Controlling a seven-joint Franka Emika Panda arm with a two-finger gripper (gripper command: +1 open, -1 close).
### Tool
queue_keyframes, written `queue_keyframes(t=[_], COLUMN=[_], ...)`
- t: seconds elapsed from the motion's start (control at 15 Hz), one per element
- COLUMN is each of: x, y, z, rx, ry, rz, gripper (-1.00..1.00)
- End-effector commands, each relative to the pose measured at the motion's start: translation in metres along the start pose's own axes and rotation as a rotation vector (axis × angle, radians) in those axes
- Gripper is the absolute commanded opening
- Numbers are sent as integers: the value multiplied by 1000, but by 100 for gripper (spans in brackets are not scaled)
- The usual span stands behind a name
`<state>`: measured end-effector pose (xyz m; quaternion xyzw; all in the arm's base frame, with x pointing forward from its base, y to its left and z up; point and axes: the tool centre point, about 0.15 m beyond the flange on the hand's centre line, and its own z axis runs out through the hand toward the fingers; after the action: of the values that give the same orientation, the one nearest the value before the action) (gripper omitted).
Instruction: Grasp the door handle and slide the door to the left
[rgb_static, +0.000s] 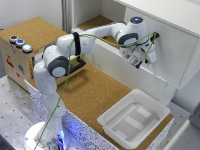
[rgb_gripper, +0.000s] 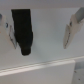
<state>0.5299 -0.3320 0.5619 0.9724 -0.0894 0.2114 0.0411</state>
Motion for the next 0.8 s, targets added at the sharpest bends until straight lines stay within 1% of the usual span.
queue_keyframes(t=[0.0, 0.2, 0.27, 0.67, 0.73], x=[44, 47, 47, 48, 49], y=[-9, -22, -25, -37, -38], z=[-16, -21, -21, -22, -21], rx=[202, 223, 220, 132, 134], ry=[-132, -123, -114, -72, -70], rz=[-123, -129, -133, -172, -178], gripper=[100, 100, 100, 100, 100])
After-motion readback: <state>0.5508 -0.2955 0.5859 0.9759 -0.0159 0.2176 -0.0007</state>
